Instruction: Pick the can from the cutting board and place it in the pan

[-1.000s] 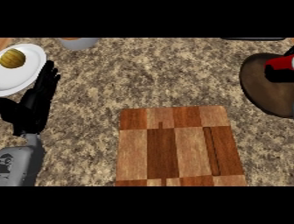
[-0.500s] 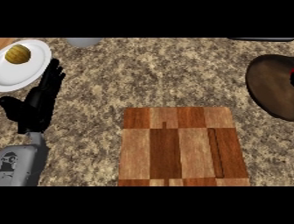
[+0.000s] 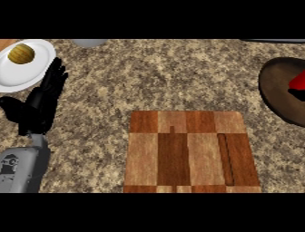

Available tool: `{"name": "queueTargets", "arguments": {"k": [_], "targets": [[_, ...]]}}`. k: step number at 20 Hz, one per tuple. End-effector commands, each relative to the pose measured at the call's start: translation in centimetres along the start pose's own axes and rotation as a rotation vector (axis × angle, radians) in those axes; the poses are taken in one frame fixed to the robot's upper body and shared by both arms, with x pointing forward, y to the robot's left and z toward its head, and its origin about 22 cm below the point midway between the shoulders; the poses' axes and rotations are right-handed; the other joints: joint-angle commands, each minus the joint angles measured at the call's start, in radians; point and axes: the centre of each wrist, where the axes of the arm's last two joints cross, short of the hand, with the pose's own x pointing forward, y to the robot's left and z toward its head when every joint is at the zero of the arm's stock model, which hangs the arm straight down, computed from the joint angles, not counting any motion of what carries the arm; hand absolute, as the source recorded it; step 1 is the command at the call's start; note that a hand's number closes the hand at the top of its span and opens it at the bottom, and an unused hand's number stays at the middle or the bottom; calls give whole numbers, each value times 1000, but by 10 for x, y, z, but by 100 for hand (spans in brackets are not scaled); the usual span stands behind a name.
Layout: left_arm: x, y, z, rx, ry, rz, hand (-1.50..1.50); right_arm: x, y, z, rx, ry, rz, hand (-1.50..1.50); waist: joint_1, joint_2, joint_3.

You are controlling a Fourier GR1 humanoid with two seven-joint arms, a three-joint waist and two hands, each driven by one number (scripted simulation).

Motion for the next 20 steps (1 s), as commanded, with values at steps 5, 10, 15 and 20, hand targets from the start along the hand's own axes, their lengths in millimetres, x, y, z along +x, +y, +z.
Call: {"name": "queueTargets", "arguments": {"k": [5, 10, 15, 20], "targets": [[-10, -2, 8, 1, 6, 7, 0, -24, 4, 6, -4, -85, -143, -150, -10, -5, 0], [2, 4, 8, 7, 20, -4, 0, -33, -5, 7, -174, -148, -335, -150, -25, -16, 0], [-9, 11, 9, 77, 35, -17, 0, -69, -8, 21, -55, -153, -525, -150, -62, -28, -5], [-17, 29, 22, 82, 50, -16, 0, -93, -20, 34, 33, -247, -587, -150, -91, -43, -9]]}}
